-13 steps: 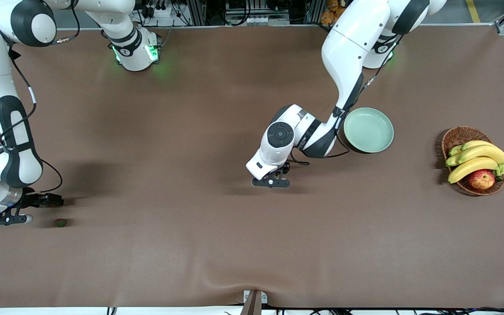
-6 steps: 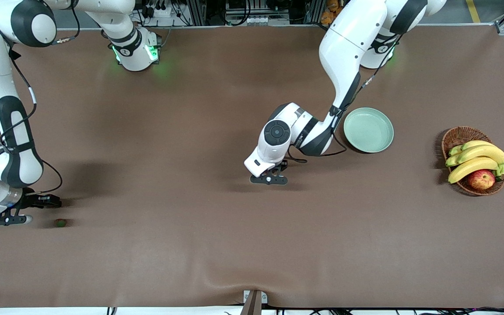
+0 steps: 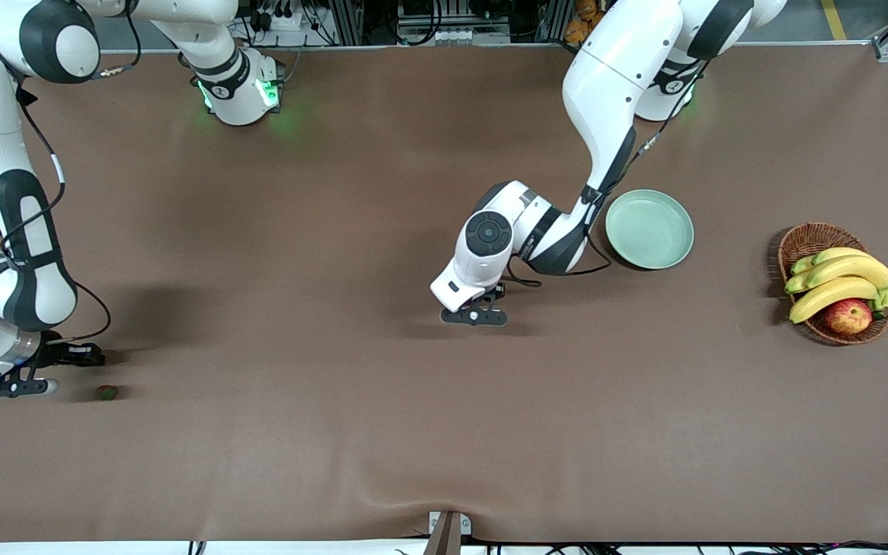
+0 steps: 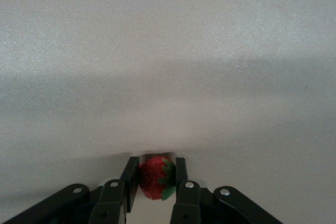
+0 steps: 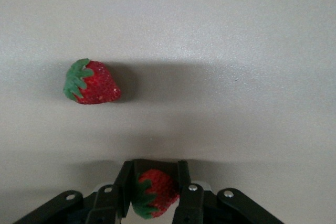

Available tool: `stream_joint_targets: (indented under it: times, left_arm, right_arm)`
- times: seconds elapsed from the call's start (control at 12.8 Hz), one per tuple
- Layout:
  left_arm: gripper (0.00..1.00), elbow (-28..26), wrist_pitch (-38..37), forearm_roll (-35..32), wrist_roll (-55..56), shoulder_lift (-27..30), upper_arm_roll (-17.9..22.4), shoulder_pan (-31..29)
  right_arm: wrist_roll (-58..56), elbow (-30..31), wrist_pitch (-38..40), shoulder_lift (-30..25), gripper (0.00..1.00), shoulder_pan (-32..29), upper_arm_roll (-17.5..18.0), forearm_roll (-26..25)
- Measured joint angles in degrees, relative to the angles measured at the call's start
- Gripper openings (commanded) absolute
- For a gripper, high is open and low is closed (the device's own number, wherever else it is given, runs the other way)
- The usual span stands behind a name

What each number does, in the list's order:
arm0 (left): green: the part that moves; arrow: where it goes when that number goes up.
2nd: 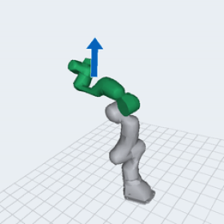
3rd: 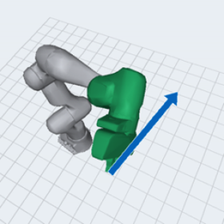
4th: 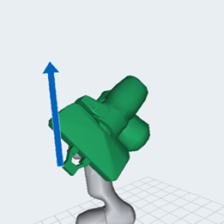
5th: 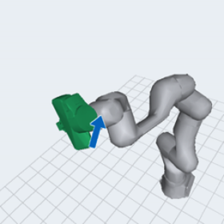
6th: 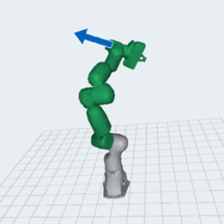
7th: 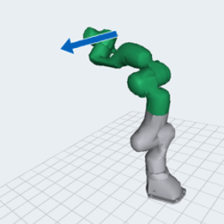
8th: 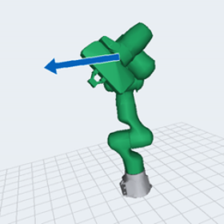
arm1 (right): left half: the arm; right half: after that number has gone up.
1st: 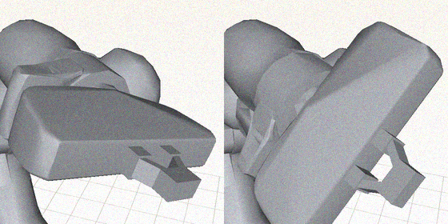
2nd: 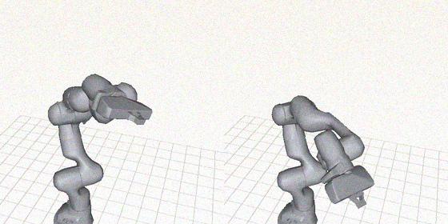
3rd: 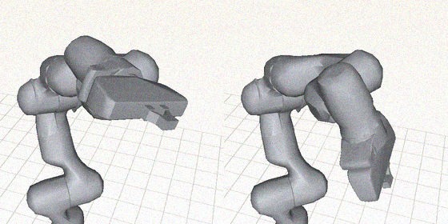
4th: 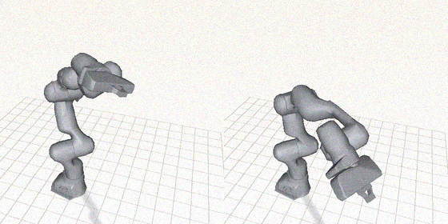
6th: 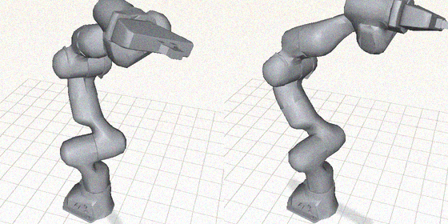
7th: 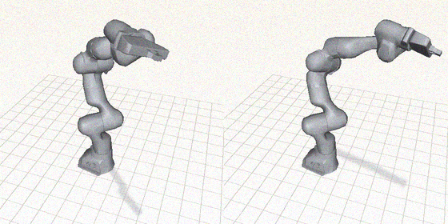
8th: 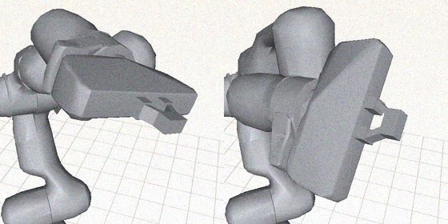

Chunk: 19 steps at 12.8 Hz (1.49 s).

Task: Collect all strawberries into plate
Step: 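Lift the strawberry toward the plate while the right gripper grasps the second strawberry, then lower the strawberry onto the plate while the right gripper carries its strawberry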

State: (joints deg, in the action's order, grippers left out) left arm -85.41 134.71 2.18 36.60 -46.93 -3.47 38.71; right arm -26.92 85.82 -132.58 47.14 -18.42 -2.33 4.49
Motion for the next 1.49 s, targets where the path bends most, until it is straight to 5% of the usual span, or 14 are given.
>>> stream_joint_targets:
  times: [0.47,0.86,1.49]
  left_arm:
    - [0.0,1.31,-10.83,-0.04,-0.01,5.02,1.17,-1.91]
    - [0.0,0.28,-21.99,-0.25,0.07,13.8,1.59,-10.16]
    - [0.0,-16.73,-22.23,-1.52,-6.59,27.6,1.44,-22.28]
  right_arm:
    - [-0.05,-0.84,3.15,-1.01,0.21,0.08,0.37,-0.03]
    - [-1.36,-1.2,8.7,-4.3,0.21,0.2,0.6,-0.16]
    - [-0.81,-1.32,24.47,-12.4,0.11,6.35,1.19,-0.37]
